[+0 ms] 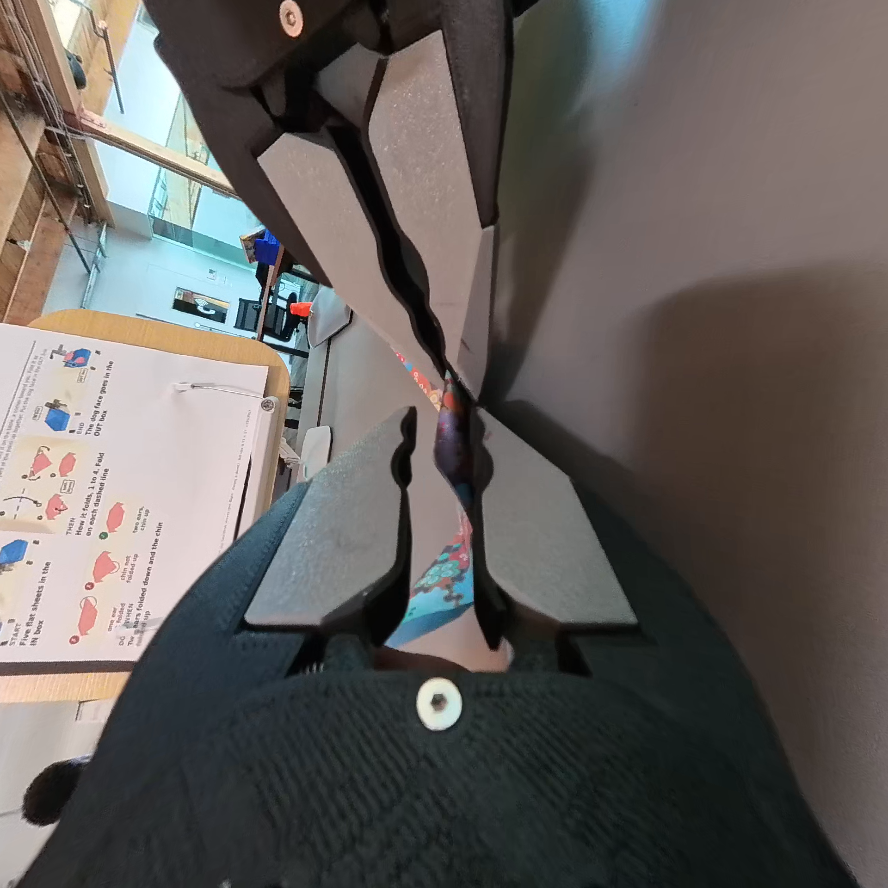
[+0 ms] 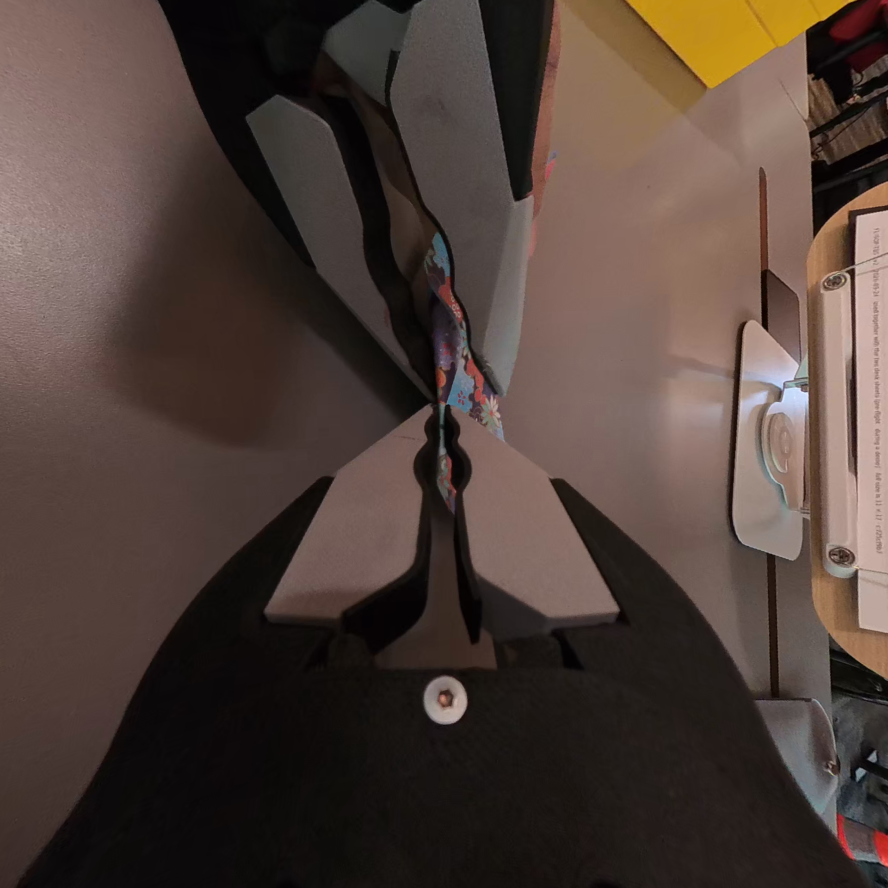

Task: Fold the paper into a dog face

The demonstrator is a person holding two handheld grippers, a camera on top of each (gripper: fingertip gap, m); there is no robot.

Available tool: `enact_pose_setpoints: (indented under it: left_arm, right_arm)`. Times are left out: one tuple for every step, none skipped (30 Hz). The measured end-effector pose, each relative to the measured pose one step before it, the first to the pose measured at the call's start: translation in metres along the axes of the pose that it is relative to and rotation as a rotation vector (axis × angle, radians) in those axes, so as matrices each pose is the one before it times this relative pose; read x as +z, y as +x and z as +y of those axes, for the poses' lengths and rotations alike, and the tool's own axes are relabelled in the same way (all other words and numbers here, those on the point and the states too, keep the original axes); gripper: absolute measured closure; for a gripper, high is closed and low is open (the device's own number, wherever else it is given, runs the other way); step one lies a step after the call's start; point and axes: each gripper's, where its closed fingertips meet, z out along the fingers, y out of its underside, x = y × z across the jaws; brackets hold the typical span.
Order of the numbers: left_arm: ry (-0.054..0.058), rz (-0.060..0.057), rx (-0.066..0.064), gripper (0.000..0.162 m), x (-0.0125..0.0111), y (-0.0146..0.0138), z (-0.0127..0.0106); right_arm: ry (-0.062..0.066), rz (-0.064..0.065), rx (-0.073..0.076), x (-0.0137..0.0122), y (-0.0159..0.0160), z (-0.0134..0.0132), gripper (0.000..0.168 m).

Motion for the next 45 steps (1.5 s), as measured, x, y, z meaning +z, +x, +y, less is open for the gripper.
enact_pose_setpoints:
  left_arm:
    - [0.0008, 0.0082, 0.001, 0.146, -0.00024, 0.00115, -0.00004]
    - [0.0009, 0.0098, 0.0038, 0.151, -0.00021, 0.00174, -0.00025]
    - [0.0001, 0.0009, 0.0048, 0.153, 0.00002, 0.00055, -0.00037]
    - [-0.0024, 0.0038, 0.0045, 0.154, 0.00014, 0.00066, 0.00013]
    - [-0.0018, 0.0055, 0.0009, 0.156, 0.00011, 0.00074, 0.0002]
    - [-0.0022, 0.0054, -0.0002, 0.157, 0.00006, 0.00053, 0.00037]
    - [-0.0034, 0.0056, -0.0007, 0.159, 0.00001, 0.00044, 0.0006]
    - [-0.0025, 0.0057, -0.0016, 0.162, 0.00013, 0.00038, 0.00044]
    - [-0.0027, 0.0047, -0.0025, 0.162, 0.00021, 0.00051, 0.00044]
    - [0.0, 0.0031, 0.0001, 0.162, 0.00011, 0.00042, -0.00009]
    - [0.0007, 0.0014, 0.0016, 0.162, 0.00002, 0.00024, -0.00016]
    - [-0.0004, 0.0004, -0.0001, 0.162, 0.00006, 0.00001, -0.00017]
    - [-0.0014, -0.0028, -0.001, 0.162, 0.00028, -0.00048, -0.00011]
    - [-0.0024, -0.0028, -0.0015, 0.162, 0.00034, -0.00041, -0.00015]
    - [-0.0028, 0.0002, -0.0014, 0.162, 0.00031, 0.00002, -0.00009]
    - [-0.0009, 0.0001, 0.0003, 0.162, 0.00012, 0.00014, -0.00011]
    - [-0.0001, -0.0002, 0.0007, 0.162, 0.00013, 0.00019, -0.00019]
    - [-0.0009, 0.0021, -0.001, 0.162, 0.0001, 0.00022, 0.0]
    - [-0.0024, 0.0029, -0.0011, 0.162, -0.0001, 0.00014, 0.00022]
    - [-0.0012, 0.0022, -0.0026, 0.162, -0.00024, -0.00008, 0.00002]
    - [0.001, 0.0006, -0.004, 0.162, -0.00029, -0.00039, 0.00003]
    - [0.0023, -0.0027, -0.0048, 0.162, -0.00054, -0.0013, -0.0003]
    - [0.0028, -0.0036, -0.0072, 0.162, -0.00093, -0.0017, -0.00053]
    - [0.0036, -0.003, -0.0078, 0.162, -0.00104, -0.0017, -0.00074]
    - [0.0032, -0.0028, -0.0062, 0.162, -0.00094, -0.00156, -0.00103]
    - [0.003, -0.0014, -0.0035, 0.162, -0.00066, -0.0009, -0.00111]
    - [0.0007, 0.0012, -0.0001, 0.162, -0.00019, -0.00011, -0.0005]
    - [-0.0031, 0.0003, -0.0011, 0.162, 0.0002, 0.00008, 0.00016]
    - [-0.0041, 0.0019, -0.0058, 0.162, 0.00042, 0.00005, 0.00023]
    - [-0.0011, 0.0044, -0.0107, 0.162, 0.00025, 0.00018, 0.00003]
    - [0.004, 0.0045, -0.0148, 0.162, 0.00009, -0.00017, -0.00021]
    - [0.0069, 0.0023, -0.0182, 0.162, 0.00002, -0.00101, -0.0006]
    - [0.0084, 0.0012, -0.0195, 0.162, -0.00008, -0.00128, -0.00124]
    - [0.0092, -0.0001, -0.0184, 0.162, -0.00018, -0.00161, -0.00158]
    - [0.008, -0.0012, -0.0106, 0.162, -0.00022, -0.0013, -0.00163]
    - [0.0039, -0.0032, -0.0012, 0.162, -0.00012, -0.00093, -0.00096]
    - [0.0005, -0.0007, 0.0019, 0.162, 0.00013, -0.00003, -0.00063]
    - [-0.0015, 0.0023, 0.0006, 0.162, 0.0002, 0.00046, -0.00008]
    - [-0.007, 0.0019, 0.002, 0.162, 0.00023, 0.00048, 0.00148]
    - [-0.0091, -0.0005, 0.0036, 0.162, 0.00025, -0.00009, 0.0028]
    - [-0.0039, -0.0002, 0.0001, 0.162, -0.00001, -0.00022, 0.0026]
    - [0.0031, 0.0021, -0.0068, 0.162, -0.0006, -0.00031, 0.00123]
    - [0.012, 0.0043, -0.0091, 0.162, -0.00102, -0.00013, -0.00103]
    - [0.0052, -0.0001, -0.0041, 0.162, -0.00057, -0.0005, -0.00082]
    - [0.0019, -0.0004, 0.0033, 0.162, 0.00003, 0.00021, -0.00072]
  right_arm:
    - [0.0028, 0.0023, -0.0001, -0.00015, 0.00037, -0.00047, 0.168]
    - [0.0028, 0.0024, -0.0016, -0.00023, 0.00032, -0.00035, 0.168]
    - [0.0001, 0.0012, -0.0014, -0.00015, 0.00021, 0.00013, 0.168]
    - [-0.0025, 0.0002, -0.0002, 0.00016, 0.00007, 0.00052, 0.168]
    - [-0.0024, -0.0005, -0.0003, 0.00025, -0.00004, 0.00039, 0.168]
    - [-0.0025, -0.0003, -0.0001, 0.00046, -0.00013, 0.00039, 0.168]
    - [-0.0025, -0.0003, 0.0006, 0.00052, -0.00006, 0.00043, 0.168]
    - [-0.0028, -0.0004, 0.0018, 0.00052, -0.00012, 0.00031, 0.168]
    - [-0.0019, -0.0004, 0.0029, 0.00042, -0.00006, 0.00032, 0.167]
    - [-0.0005, -0.0014, 0.0033, 0.00016, -0.00012, 0.00011, 0.166]
    - [0.0016, -0.003, 0.004, -0.00014, -0.0003, -0.00007, 0.166]
    - [0.0036, -0.003, 0.0035, -0.0002, -0.00021, -0.00042, 0.165]
    - [0.0062, -0.0016, 0.0017, -0.00035, -0.00015, -0.00101, 0.164]
    - [0.0052, -0.0002, 0.0002, -0.00037, -0.00011, -0.00118, 0.163]
    - [-0.0001, 0.0019, -0.0006, -0.00013, 0.00025, -0.00008, 0.163]
    - [-0.0007, 0.0023, -0.0009, 0.00006, 0.00041, 0.00036, 0.163]
    - [0.0, 0.0012, -0.0001, -0.00001, 0.00024, 0.00007, 0.165]
    - [-0.0002, -0.0007, -0.0005, 0.00011, -0.0001, 0.00021, 0.165]
    - [-0.0008, 0.0009, -0.0016, 0.00017, 0.00006, 0.00003, 0.165]
    - [-0.0017, 0.0043, -0.0047, -0.00005, 0.00027, -0.00013, 0.165]
    - [-0.0014, 0.0081, -0.0075, -0.00029, 0.00069, -0.00035, 0.166]
    - [0.0003, 0.0111, -0.0074, -0.00067, 0.00115, -0.00069, 0.167]
    - [0.0024, 0.0118, -0.0057, -0.00109, 0.00142, -0.00115, 0.168]
    - [0.0051, 0.0088, -0.0038, -0.0013, 0.00124, -0.00123, 0.168]
    - [0.0069, 0.0046, -0.0019, -0.00142, 0.00089, -0.00116, 0.168]
    - [0.0046, 0.001, -0.002, -0.00129, 0.00042, -0.00082, 0.168]
    - [0.0004, 0.0003, -0.0049, -0.00075, -0.00008, -0.00018, 0.168]
    - [-0.0034, 0.0041, -0.0088, -0.0001, 0.00003, 0.00037, 0.168]
    - [-0.0066, 0.0082, -0.0129, 0.00005, 0.00036, 0.00049, 0.168]
    - [-0.0065, 0.0081, -0.0138, -0.00005, 0.00025, 0.00056, 0.168]
    - [-0.0033, 0.0075, -0.0106, -0.00034, 0.00035, 0.00024, 0.168]
    - [-0.0002, 0.0065, -0.007, -0.0009, 0.00081, 0.00001, 0.168]
    - [0.0018, 0.0063, -0.0043, -0.00139, 0.0012, -0.00013, 0.168]
    - [0.0035, 0.0052, -0.0017, -0.00182, 0.00136, -0.00027, 0.168]
    - [0.0061, 0.0031, 0.0008, -0.00194, 0.00115, -0.00033, 0.168]
    - [0.0058, 0.0006, 0.0024, -0.00161, 0.00084, -0.00014, 0.168]
    - [0.003, -0.0019, 0.0007, -0.001, 0.00021, 0.00034, 0.168]
    - [0.0005, -0.0035, -0.0021, -0.00057, -0.00032, 0.00071, 0.168]
    - [-0.0055, -0.0023, -0.0028, 0.00003, -0.00035, 0.00181, 0.168]
    - [-0.0122, -0.0002, -0.0024, 0.00025, -0.00002, 0.00299, 0.168]
    - [-0.0115, 0.0012, -0.0021, 0.00009, 0.00017, 0.00298, 0.168]
    - [-0.0038, -0.0007, 0.0007, -0.00034, 0.00013, 0.00144, 0.168]
    - [0.005, -0.0041, 0.0041, -0.00077, -0.00034, -0.00063, 0.168]
    - [0.0031, -0.0027, 0.0029, -0.00079, -0.00005, -0.00073, 0.168]
    - [0.0014, -0.0006, -0.0012, -0.00076, 0.00016, -0.00012, 0.168]
